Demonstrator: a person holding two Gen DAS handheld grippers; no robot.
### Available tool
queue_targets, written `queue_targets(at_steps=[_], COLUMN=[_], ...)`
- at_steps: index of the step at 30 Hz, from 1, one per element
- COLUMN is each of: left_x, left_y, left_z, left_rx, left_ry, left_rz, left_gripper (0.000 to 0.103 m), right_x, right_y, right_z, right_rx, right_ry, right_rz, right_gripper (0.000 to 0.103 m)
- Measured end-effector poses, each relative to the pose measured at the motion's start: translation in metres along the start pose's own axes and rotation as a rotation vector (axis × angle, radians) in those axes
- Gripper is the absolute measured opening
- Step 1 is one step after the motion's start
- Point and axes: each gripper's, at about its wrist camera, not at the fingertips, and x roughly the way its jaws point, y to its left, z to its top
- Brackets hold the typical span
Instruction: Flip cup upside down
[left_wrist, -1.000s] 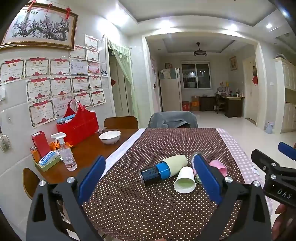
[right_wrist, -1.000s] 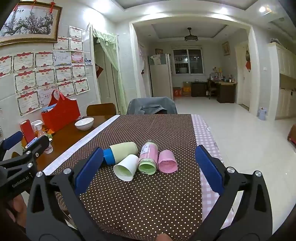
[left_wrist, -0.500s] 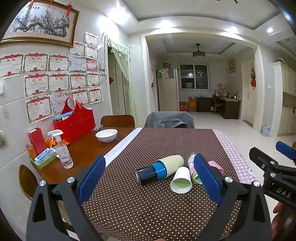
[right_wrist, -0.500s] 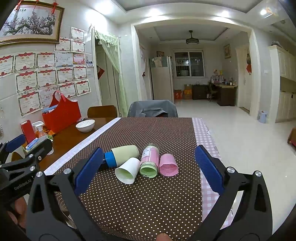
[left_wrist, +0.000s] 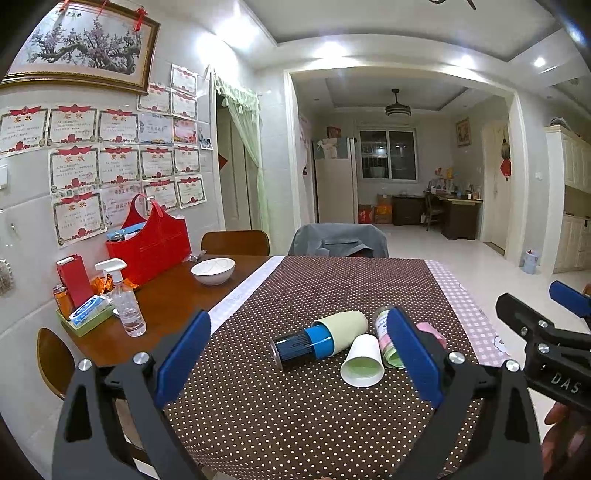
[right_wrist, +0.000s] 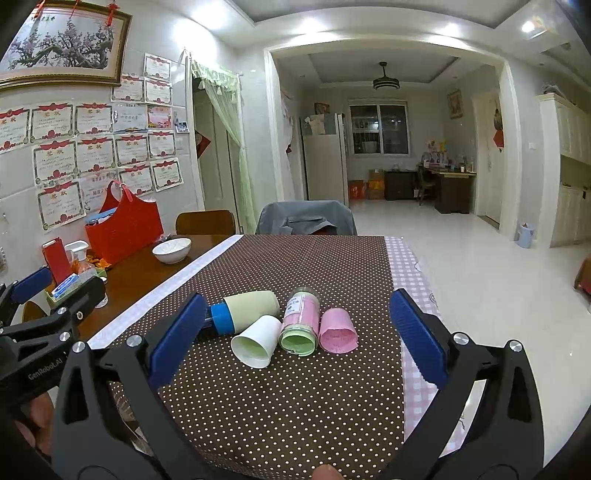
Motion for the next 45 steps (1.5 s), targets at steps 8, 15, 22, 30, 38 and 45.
queue_targets(at_steps=[8, 15, 22, 30, 38, 45], left_x=[0.0, 0.0, 0.003, 0.008, 0.021, 0.062], left_y=[0.0, 0.001, 0.003, 0.005, 0.002, -0.005], left_z=[0.0, 0.0, -0.003, -0.006, -0.009, -0.018], left_rx=[-0.002, -0.004, -0.009, -0.016, -0.011, -0.006], left_ry=[0.001, 0.001, 0.004, 0.013, 0.042, 0.14], left_rz=[-0.002, -0.002, -0.003, -0.002, -0.013, -0.043], left_gripper=[0.095, 0.095, 0.095, 0.095, 0.095, 0.095], right_x=[0.0, 0.001, 0.006, 0.015, 0.024, 0.059], right_y=[0.0, 0.0, -0.002, -0.003, -0.006, -0.021], right_z=[-0.001, -0.001, 0.0, 0.002, 0.0, -0.011], right_rx=[-0.001, -0.003, -0.009, -0.004, -0.009, -0.005], right_ry=[0.0, 0.001, 0.011, 0.023, 0.038, 0.114], right_rz=[-0.001, -0.001, -0.003, -0.009, -0.013, -0.028], right_gripper=[0.098, 0.098, 0.098, 0.098, 0.098, 0.098])
